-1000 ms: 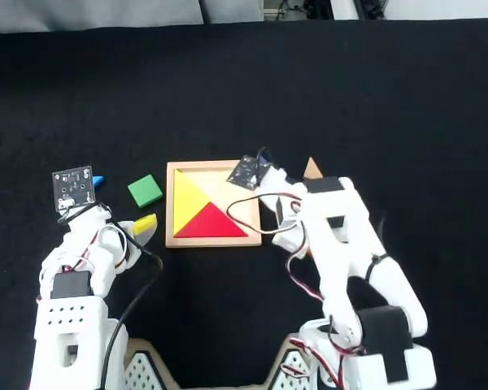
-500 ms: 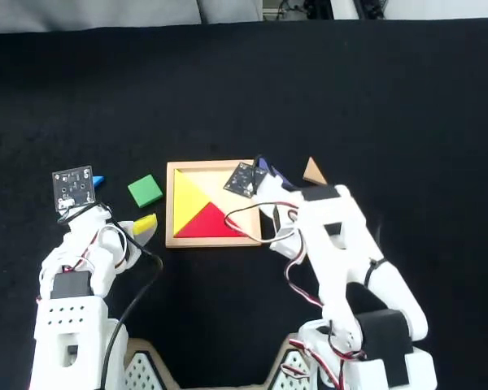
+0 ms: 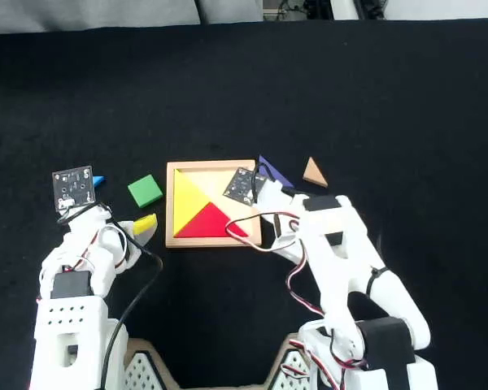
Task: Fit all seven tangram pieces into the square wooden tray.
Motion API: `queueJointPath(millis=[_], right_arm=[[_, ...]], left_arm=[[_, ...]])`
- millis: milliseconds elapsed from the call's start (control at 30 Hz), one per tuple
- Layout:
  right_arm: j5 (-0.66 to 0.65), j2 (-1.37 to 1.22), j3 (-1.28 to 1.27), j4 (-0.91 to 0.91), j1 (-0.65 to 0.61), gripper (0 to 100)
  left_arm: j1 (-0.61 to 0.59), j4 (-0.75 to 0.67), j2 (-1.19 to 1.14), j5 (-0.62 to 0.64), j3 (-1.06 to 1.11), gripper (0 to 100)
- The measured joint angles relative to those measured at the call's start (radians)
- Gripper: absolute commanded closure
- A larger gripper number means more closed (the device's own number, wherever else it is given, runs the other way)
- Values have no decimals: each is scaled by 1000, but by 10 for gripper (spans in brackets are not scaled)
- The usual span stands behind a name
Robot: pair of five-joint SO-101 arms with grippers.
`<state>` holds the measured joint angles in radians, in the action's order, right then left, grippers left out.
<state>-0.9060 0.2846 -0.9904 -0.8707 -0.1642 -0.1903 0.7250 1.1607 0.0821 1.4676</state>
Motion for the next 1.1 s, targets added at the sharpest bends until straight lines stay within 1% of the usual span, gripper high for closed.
queueJointPath(millis=[400, 500, 667, 800, 1100], right_arm=[[-6, -3, 0, 0, 0, 835], [-8, -74, 17, -3, -3, 836], [-8, -164, 115, -55, -3, 837], [-8, -181, 130, -68, -3, 866], [-8, -187, 152, -66, 0, 887]], left_arm=[[0, 0, 0, 0, 0, 647], [0, 0, 0, 0, 0, 647], [2, 0, 0, 0, 0, 647], [2, 0, 0, 0, 0, 647], [2, 0, 0, 0, 0, 647]])
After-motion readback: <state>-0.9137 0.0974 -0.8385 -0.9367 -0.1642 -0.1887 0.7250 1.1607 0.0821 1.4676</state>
